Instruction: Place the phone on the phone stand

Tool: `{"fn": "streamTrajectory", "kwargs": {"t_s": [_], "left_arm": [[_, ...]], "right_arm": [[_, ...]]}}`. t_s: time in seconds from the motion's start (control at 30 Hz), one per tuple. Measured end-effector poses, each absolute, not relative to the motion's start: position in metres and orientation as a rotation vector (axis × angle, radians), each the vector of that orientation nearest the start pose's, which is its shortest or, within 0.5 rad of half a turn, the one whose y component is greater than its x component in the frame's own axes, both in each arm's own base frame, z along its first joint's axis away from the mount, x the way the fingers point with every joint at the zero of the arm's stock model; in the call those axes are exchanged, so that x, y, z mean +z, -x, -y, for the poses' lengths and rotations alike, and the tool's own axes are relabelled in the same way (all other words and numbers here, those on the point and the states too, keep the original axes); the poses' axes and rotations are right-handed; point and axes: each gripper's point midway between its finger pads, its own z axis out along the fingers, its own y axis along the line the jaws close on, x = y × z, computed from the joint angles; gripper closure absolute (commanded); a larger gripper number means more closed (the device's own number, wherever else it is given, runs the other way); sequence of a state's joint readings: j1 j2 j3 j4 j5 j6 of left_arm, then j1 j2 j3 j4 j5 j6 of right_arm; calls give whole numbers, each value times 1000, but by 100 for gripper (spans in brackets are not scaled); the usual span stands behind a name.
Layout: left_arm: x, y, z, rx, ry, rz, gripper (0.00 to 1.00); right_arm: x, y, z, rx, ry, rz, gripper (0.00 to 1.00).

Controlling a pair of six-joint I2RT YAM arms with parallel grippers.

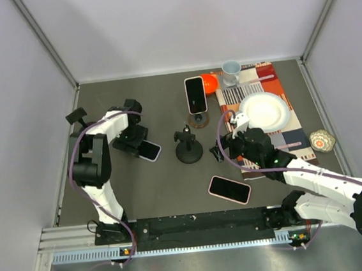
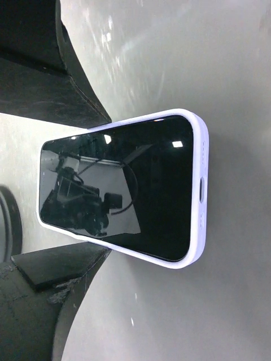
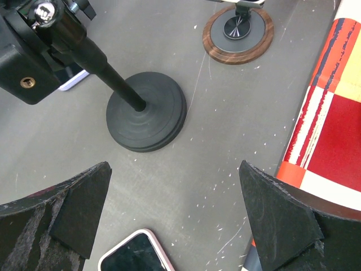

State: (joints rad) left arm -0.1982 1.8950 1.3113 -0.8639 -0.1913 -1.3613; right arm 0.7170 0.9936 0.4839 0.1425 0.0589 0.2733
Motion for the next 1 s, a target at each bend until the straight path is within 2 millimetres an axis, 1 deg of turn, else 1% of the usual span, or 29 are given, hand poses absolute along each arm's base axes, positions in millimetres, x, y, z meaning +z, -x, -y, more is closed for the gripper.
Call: {"fn": "streamTrajectory", "kwargs": {"t_s": [0.1, 0.13, 0.2, 0.27, 0.3, 0.37, 0.5, 0.57, 0.67, 0.7, 0.8, 0.9, 1.0], "left_arm": [[36, -335, 67, 120, 1570, -2438, 100], [42, -331, 65, 113, 1554, -2436, 100], [60, -325, 63, 67, 1508, -2428, 100], [84, -323, 62, -4, 1461, -2392, 100], [100, -321, 62, -49, 1433, -2363, 100], [125, -317, 61, -118, 1389, -2319, 100], [181, -307, 62, -286, 1293, -2207, 100], [205, -300, 64, -363, 1245, -2164, 100], [233, -289, 73, -493, 1176, -2123, 100], [244, -286, 78, -557, 1144, -2109, 100], [265, -279, 93, -695, 1075, -2091, 100], [275, -273, 111, -807, 1011, -2114, 100], [280, -269, 134, -901, 941, -2157, 100]], "right_arm": [[136, -254, -223, 597, 397, -1960, 4], [135, -254, -224, 600, 397, -1965, 4], [133, -252, -226, 612, 399, -1973, 4], [133, -251, -227, 619, 403, -1981, 4], [133, -250, -227, 617, 408, -1990, 4], [138, -249, -230, 622, 418, -1992, 4], [162, -242, -246, 658, 462, -1962, 4], [177, -236, -257, 693, 489, -1932, 4], [196, -226, -272, 736, 513, -1898, 4], [203, -222, -278, 753, 518, -1883, 4], [217, -209, -292, 796, 539, -1848, 4], [225, -196, -304, 836, 558, -1823, 5], [233, -188, -314, 869, 567, -1789, 5]]}}
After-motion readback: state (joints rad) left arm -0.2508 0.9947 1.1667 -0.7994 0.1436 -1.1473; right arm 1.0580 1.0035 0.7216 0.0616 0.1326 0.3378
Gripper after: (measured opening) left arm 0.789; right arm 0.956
